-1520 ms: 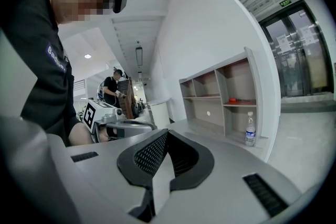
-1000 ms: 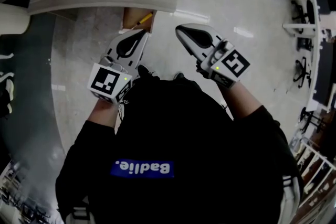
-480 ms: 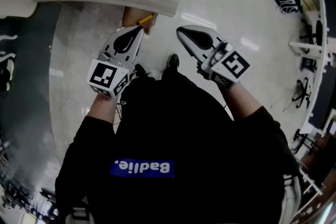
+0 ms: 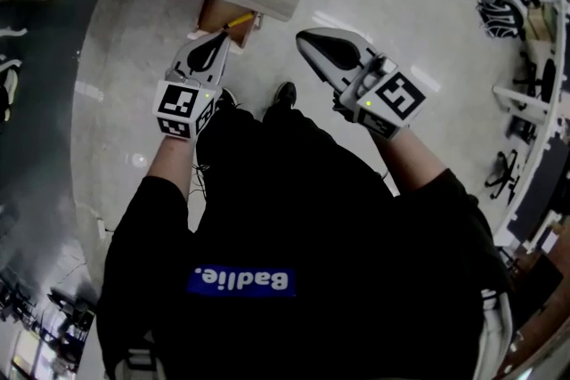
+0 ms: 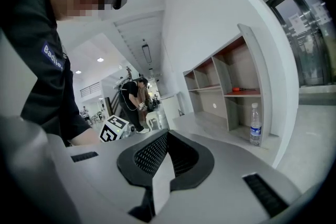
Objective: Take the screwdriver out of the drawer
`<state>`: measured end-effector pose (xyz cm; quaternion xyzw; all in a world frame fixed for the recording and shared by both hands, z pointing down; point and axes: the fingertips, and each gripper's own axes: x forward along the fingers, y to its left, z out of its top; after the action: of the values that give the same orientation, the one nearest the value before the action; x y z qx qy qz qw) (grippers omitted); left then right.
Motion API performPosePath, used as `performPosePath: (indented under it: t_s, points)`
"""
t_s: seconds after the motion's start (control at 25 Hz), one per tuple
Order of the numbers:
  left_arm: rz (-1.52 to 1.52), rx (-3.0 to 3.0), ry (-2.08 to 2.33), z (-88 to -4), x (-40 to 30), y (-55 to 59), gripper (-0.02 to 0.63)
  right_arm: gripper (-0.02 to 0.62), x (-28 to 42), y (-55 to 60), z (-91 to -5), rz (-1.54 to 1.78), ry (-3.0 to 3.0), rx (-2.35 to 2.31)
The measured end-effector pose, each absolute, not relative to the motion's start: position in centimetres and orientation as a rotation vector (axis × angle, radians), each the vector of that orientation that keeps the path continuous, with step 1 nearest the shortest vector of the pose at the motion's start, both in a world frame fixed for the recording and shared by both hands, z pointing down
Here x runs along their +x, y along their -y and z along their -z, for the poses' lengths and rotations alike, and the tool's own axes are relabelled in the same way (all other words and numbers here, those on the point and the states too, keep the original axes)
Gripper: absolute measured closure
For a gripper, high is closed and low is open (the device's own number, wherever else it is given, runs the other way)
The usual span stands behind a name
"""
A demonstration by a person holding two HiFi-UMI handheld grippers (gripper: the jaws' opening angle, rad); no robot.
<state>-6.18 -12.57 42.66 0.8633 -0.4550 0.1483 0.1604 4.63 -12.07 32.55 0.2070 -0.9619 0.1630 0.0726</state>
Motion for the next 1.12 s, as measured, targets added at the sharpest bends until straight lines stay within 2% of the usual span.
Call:
performPosePath:
  t_s: [0.52, 1.12]
  points:
    - [-0.797, 2.457, 1.146, -54.6, -8.3, 13.7, 0.601, 0.565, 1.1, 14.7, -34.6, -0.507, 2.831, 0.767]
    - [-1.136, 2.367, 1.014, -66.6, -8.1, 16.2, 0.505, 0.565, 3.2, 12.8, -38.1, -0.642, 2.726, 0.858]
